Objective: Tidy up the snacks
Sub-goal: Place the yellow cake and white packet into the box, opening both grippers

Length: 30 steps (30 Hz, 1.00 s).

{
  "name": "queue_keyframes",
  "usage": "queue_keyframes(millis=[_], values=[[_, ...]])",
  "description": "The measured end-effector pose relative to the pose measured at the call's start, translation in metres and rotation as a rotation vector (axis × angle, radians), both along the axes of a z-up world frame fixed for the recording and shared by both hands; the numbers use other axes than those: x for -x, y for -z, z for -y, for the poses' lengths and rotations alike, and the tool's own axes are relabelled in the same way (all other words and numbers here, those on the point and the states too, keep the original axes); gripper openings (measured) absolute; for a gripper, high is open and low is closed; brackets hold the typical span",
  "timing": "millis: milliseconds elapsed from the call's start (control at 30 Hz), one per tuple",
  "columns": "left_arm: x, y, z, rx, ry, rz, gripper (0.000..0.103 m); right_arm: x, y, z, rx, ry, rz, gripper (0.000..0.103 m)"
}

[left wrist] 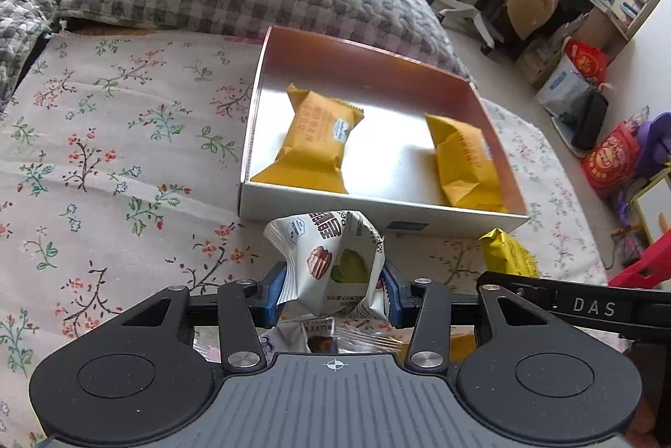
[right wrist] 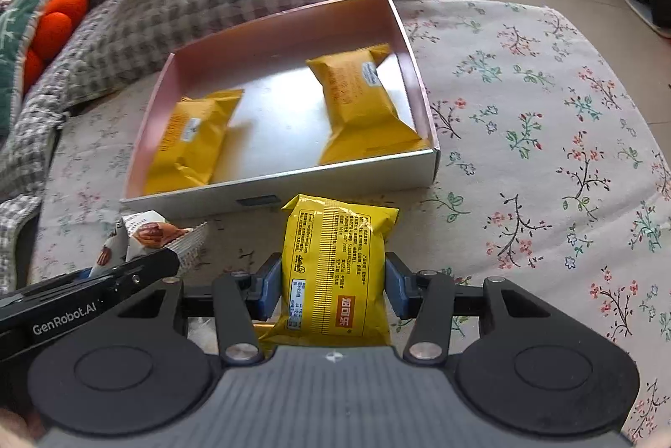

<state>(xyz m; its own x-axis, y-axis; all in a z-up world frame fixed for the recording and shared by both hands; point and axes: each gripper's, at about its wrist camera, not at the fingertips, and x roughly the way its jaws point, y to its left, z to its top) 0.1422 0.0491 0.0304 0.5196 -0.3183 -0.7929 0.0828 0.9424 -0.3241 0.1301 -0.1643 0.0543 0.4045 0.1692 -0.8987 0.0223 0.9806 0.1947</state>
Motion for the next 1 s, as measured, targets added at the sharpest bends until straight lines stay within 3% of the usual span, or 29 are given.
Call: queue_keyframes(millis=[100, 233, 333, 467, 700, 867, 1000], values=[[0.006, -0.019, -0.004, -0.028, -0.013, 0.057, 0.043, 0.003, -0.006, 0.004, -0.008, -0.013, 0.014, 0.046], [0.006, -0.038, -0.025, 0.025, -0.077, 0.125, 0.043, 0.001, -0.016, 0.017, -0.027, 0.001, 0.045, 0.046], [0.001, -0.043, -0.024, -0.056, -0.114, 0.172, 0.043, -0.002, -0.023, 0.028, -0.020, 0.045, 0.082, 0.046], [-0.012, -0.042, -0.011, -0.027, -0.074, 0.194, 0.043, -0.009, -0.028, 0.024, 0.034, 0.050, 0.157, 0.046], [-0.037, -0.029, 0.013, -0.045, 0.009, 0.236, 0.044, -0.029, -0.026, 0.018, 0.014, 0.019, 0.241, 0.046], [-0.053, -0.017, 0.018, 0.038, 0.047, 0.215, 0.044, -0.057, -0.010, 0.042, -0.189, 0.095, 0.211, 0.046], [-0.066, -0.010, 0.026, 0.029, 0.075, 0.219, 0.045, -0.067, 0.000, 0.040, -0.338, 0.087, 0.202, 0.046]])
